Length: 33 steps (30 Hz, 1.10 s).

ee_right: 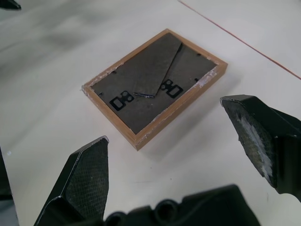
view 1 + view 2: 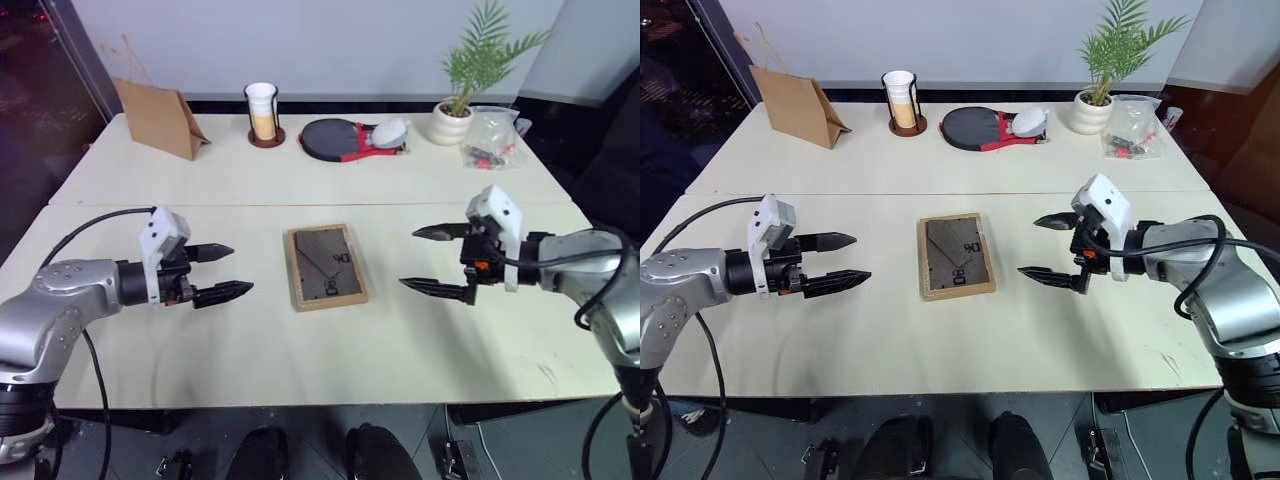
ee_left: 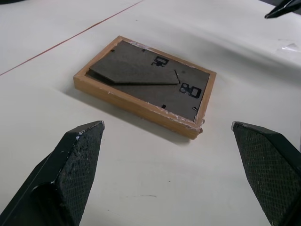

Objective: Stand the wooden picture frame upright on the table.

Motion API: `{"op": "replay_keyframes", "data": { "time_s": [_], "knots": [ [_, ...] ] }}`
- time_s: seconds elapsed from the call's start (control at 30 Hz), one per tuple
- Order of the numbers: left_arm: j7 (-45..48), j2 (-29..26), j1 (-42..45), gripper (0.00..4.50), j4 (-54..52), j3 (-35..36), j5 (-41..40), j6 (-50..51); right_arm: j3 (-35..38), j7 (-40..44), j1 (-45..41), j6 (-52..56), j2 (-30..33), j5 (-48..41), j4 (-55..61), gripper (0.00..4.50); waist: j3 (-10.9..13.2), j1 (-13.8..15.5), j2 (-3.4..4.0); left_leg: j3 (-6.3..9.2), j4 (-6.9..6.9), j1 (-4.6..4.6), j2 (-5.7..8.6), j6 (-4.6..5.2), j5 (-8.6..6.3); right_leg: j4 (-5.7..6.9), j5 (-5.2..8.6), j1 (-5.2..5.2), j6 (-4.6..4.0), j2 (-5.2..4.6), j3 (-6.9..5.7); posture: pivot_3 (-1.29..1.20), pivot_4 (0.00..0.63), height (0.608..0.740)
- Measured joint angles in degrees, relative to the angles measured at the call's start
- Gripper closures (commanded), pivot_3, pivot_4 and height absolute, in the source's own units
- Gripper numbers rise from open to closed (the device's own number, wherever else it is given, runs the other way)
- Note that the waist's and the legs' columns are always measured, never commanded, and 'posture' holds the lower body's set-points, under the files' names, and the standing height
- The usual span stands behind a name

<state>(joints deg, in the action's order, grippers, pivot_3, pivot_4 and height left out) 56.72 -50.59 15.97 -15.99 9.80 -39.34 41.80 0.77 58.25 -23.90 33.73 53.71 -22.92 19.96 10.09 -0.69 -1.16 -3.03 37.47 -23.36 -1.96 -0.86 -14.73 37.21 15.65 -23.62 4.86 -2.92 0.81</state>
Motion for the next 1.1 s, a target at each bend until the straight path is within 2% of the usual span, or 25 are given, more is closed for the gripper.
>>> {"op": "replay_keyframes", "data": {
  "time_s": [0.2,0.63,1.03,1.1],
  "knots": [
    [-0.88,1.69,0.32,0.0,-0.94,0.57,-2.2,1.12,-0.02,-0.01,0.59,-0.88,-0.17,0.24,0.0,0.05,0.0,0.03,0.0,0.0,0.04,-0.01,0.0,0.0,0.0,0.0,0.0,0.02,0.0,-0.03,0.0,0.0,0.15,0.74],
    [-2.25,1.62,-1.9,0.0,-2.89,0.79,-3.39,1.87,-0.01,-0.01,0.79,-0.9,-0.17,0.21,-0.09,0.05,0.0,0.0,0.0,0.01,0.05,0.0,0.0,0.0,0.0,0.02,0.0,0.02,0.0,-0.02,0.0,0.0,0.15,0.74],
    [-2.57,1.88,-0.73,0.0,-1.94,-0.03,-1.45,1.43,-0.2,-0.34,0.61,-1.39,-0.44,1.27,-1.47,0.05,0.0,-0.01,0.0,0.01,0.06,0.0,0.01,0.0,0.0,0.02,0.0,0.02,0.0,0.0,-0.01,0.0,0.15,0.74],
    [-2.76,2.06,0.02,0.54,-1.46,-0.19,-0.43,0.81,-0.7,-0.81,0.03,-1.69,-0.95,1.96,-2.63,0.59,0.0,-0.04,0.0,0.0,0.07,0.01,0.02,0.0,0.0,0.02,0.0,0.03,0.0,0.0,0.0,0.0,0.15,0.74]
  ]
}}
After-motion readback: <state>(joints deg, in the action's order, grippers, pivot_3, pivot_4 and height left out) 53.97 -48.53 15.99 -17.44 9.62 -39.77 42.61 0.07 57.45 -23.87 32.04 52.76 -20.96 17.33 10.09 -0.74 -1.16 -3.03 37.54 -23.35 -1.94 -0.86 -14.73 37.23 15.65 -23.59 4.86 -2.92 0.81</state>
